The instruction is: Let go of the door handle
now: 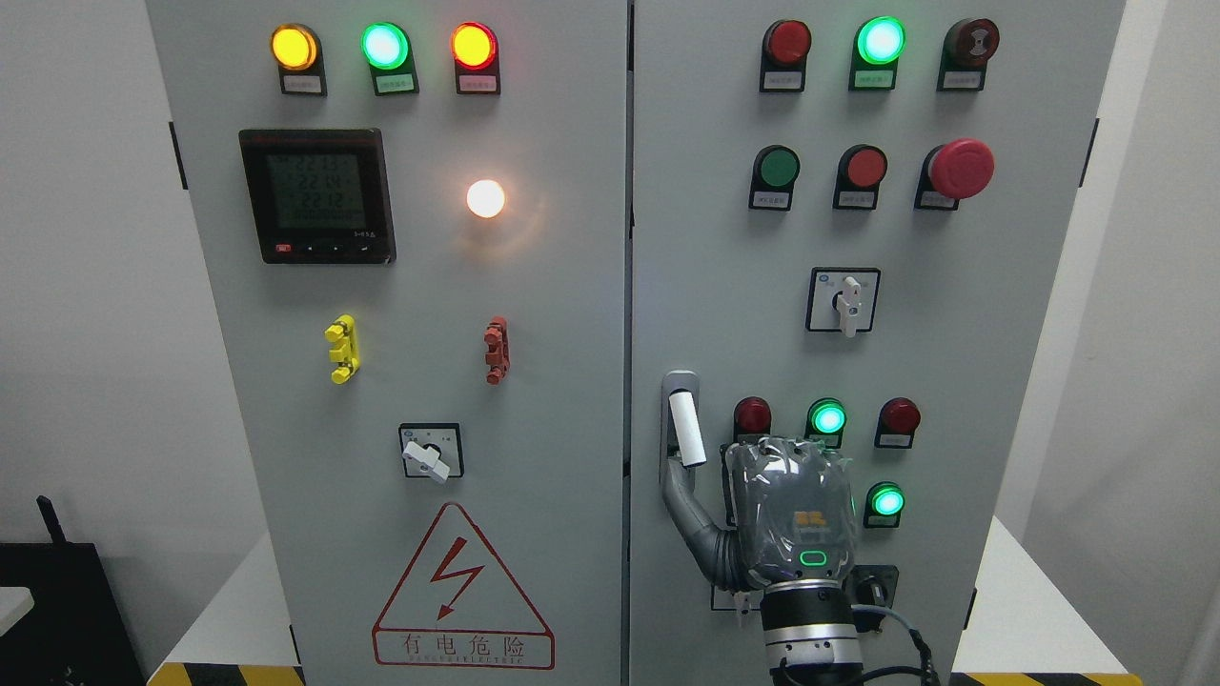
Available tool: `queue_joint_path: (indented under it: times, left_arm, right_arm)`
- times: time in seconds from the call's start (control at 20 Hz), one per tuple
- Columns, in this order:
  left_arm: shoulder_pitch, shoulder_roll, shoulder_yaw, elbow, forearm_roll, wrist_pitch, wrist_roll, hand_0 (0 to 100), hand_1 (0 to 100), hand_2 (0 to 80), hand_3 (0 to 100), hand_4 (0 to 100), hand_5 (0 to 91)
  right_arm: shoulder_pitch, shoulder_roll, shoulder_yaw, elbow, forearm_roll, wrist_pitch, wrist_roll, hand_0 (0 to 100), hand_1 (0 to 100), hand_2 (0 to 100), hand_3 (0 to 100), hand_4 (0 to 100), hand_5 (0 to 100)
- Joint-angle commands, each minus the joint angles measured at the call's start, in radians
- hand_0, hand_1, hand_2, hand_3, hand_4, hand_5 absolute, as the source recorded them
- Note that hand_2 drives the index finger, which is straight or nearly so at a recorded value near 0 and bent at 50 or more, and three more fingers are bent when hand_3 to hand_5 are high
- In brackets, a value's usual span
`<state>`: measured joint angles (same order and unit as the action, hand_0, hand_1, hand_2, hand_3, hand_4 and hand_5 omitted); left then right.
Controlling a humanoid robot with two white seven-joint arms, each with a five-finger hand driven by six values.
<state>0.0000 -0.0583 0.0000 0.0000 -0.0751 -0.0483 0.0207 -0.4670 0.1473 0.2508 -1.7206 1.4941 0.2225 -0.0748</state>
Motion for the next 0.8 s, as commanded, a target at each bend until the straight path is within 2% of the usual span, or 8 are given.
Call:
queue_joint_path:
  times: [0.0,0.75]
  left_arm:
    - [-0.002,0.000,0.002,0.009,0.000,0.001,-0.001,12,39,0.0,0,0,0.0]
    - [-0.002,0.000,0.002,0.009,0.000,0.001,-0.001,12,39,0.0,0,0,0.0]
  right_arm:
    - [0.001,0.000,-0.001,-0.001,0.000,0.000,0.000,51,8,100,100,100,97]
    - [0.001,0.000,-0.010,-0.002,0.000,-0.002,-0.002,51,8,100,100,100,98]
